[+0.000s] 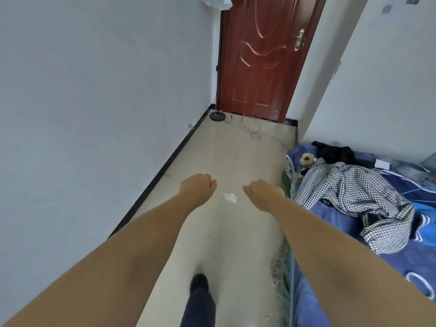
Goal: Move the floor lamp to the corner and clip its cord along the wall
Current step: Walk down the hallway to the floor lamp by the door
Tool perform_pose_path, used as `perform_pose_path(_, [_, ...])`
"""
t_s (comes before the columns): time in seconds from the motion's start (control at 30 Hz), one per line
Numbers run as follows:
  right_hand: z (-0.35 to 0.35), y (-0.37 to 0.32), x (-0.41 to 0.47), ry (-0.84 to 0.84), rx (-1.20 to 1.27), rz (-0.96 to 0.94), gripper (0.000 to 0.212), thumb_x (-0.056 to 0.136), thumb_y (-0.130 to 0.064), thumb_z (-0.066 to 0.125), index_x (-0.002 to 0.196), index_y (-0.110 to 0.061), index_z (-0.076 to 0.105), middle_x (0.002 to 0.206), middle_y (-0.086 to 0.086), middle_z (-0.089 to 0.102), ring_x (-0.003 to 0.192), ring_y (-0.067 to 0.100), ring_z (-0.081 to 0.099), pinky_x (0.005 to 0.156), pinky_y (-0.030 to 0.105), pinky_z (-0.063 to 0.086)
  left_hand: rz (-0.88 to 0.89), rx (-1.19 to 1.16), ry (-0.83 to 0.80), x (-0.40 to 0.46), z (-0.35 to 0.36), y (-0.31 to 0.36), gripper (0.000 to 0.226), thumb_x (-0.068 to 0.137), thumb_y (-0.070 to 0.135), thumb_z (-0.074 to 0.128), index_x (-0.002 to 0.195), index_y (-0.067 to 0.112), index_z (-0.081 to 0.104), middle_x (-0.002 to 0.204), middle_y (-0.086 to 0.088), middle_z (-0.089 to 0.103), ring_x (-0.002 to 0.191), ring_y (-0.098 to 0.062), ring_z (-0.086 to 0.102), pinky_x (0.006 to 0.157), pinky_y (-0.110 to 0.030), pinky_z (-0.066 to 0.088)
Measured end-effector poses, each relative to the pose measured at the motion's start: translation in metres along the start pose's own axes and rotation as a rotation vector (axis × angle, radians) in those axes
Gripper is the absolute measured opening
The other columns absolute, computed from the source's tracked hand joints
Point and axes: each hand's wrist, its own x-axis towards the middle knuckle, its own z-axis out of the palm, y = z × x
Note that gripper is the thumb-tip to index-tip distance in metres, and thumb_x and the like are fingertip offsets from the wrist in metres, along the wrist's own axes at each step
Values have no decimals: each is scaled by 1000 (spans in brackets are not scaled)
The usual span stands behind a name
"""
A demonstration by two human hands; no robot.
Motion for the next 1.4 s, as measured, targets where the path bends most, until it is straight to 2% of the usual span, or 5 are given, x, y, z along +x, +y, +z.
perform_pose_path(0.27, [-80, 64, 204, 16, 35, 118, 51, 99, -41, 23, 110, -6, 58, 114, 15, 63, 101, 32, 60, 91, 42, 49, 54, 69, -65, 239, -41, -14, 43, 99, 36, 28, 96, 6, 59, 91, -9, 62, 77, -25, 56, 65, -32, 42])
perform_pose_path(0.57, [-143, 159, 383, 105, -33, 209, 48, 98, -43, 25, 128, -14, 48, 129, 11, 51, 116, 31, 49, 88, 44, 40, 232, 168, -60, 468, -38, 38, 45, 98, 38, 27, 115, 8, 57, 114, -13, 61, 103, -30, 55, 87, -41, 45])
perform_pose_path(0.97, [-270, 218, 719, 73, -105, 2, 50, 99, -40, 23, 130, -11, 49, 134, 13, 49, 121, 33, 48, 99, 47, 43, -25, 191, -55, 781, -70, -2, 52, 97, 47, 25, 124, 12, 53, 125, -12, 57, 115, -30, 51, 98, -48, 42])
perform_pose_path(1.13, [-291, 226, 853, 69, -68, -71, 48, 99, -39, 22, 126, -11, 50, 129, 13, 51, 116, 31, 49, 94, 46, 42, -56, 172, -55, 921, -62, -27, 51, 97, 47, 25, 120, 11, 54, 119, -12, 59, 111, -29, 53, 94, -44, 45])
perform_pose_path(1.4, [-362, 304, 1028, 78, -2, 89, 46, 98, -40, 25, 123, -12, 52, 123, 11, 53, 113, 29, 49, 92, 43, 43, 80, 136, -101, 1152, -67, -19, 45, 97, 43, 29, 121, 14, 53, 121, -12, 59, 110, -29, 53, 85, -41, 45])
